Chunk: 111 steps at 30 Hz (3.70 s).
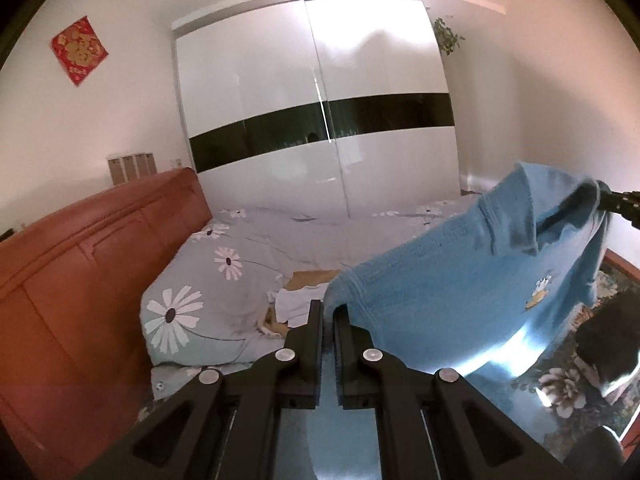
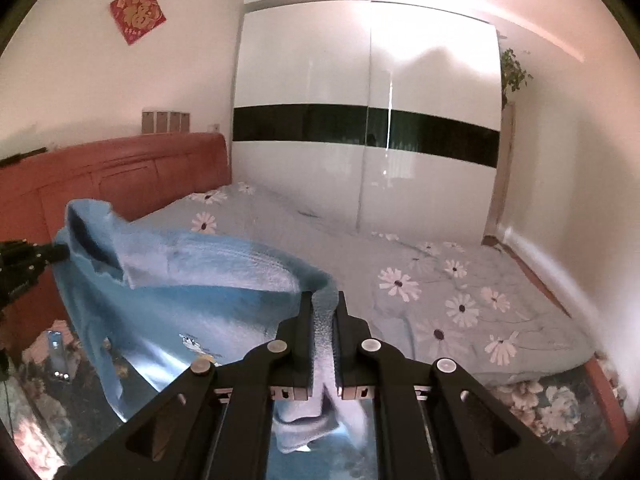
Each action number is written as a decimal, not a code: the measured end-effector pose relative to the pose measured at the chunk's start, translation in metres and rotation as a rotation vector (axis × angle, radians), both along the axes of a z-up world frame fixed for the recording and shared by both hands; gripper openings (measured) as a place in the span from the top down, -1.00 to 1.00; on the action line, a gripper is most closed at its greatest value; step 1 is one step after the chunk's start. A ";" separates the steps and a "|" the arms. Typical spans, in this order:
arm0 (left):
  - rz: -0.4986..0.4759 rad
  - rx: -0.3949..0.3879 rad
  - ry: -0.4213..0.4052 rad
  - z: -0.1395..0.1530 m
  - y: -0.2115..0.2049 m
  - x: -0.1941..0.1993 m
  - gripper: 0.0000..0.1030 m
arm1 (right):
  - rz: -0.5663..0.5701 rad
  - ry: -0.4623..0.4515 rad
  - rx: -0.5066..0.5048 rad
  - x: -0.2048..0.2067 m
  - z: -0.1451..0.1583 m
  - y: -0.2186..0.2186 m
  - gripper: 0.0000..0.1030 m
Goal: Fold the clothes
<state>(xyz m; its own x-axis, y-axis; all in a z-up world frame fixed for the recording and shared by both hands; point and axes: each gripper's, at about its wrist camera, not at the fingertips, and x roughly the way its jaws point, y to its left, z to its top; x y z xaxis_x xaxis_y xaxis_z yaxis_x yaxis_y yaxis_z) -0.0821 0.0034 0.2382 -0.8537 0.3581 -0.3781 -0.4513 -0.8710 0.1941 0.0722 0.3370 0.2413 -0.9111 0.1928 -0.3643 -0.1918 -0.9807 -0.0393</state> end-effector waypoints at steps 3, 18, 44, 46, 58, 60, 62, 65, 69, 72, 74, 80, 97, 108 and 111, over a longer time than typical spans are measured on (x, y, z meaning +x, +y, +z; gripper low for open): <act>-0.010 -0.018 0.022 0.004 -0.015 0.030 0.90 | 0.032 0.036 0.022 0.029 0.009 -0.011 0.86; -0.088 -0.136 -0.085 -0.035 -0.040 0.109 0.89 | 0.241 -0.082 0.004 0.112 -0.027 -0.029 0.86; 0.144 -0.261 -0.761 -0.377 0.098 -0.258 0.90 | 0.018 -0.741 -0.269 -0.265 -0.342 0.093 0.86; 0.147 -0.283 -0.786 -0.395 0.106 -0.277 0.89 | 0.002 -0.769 -0.281 -0.285 -0.358 0.100 0.86; 0.161 -0.333 -0.879 -0.454 0.125 -0.316 0.83 | -0.061 -0.905 -0.295 -0.332 -0.429 0.112 0.85; 0.147 -0.326 -0.896 -0.449 0.122 -0.316 0.83 | -0.067 -0.913 -0.291 -0.331 -0.430 0.110 0.85; 0.136 -0.261 -0.920 -0.438 0.112 -0.312 0.82 | -0.071 -0.917 -0.288 -0.330 -0.428 0.109 0.84; 0.159 -0.150 -0.950 -0.419 0.086 -0.301 0.69 | -0.071 -0.888 -0.282 -0.319 -0.411 0.108 0.65; 0.201 -0.017 -0.962 -0.395 0.026 -0.255 0.34 | -0.050 -0.798 -0.286 -0.280 -0.377 0.104 0.42; 0.257 -0.015 -0.969 -0.390 -0.015 -0.212 0.27 | -0.017 -0.762 -0.305 -0.237 -0.362 0.097 0.33; 0.303 -0.016 -0.994 -0.395 -0.047 -0.176 0.26 | -0.003 -0.753 -0.311 -0.204 -0.358 0.088 0.33; 0.408 0.068 -1.110 -0.430 -0.106 -0.083 0.26 | -0.003 -0.778 -0.383 -0.152 -0.362 0.070 0.32; 0.492 0.058 -0.874 -0.391 -0.145 -0.085 0.92 | -0.054 -0.742 -0.471 -0.110 -0.340 0.046 0.32; 0.674 -0.008 -0.865 -0.412 -0.207 -0.201 0.84 | -0.141 -0.802 -0.469 -0.110 -0.360 0.071 0.32; 0.656 0.011 -0.878 -0.414 -0.201 -0.194 0.76 | -0.162 -0.841 -0.458 -0.097 -0.369 0.080 0.32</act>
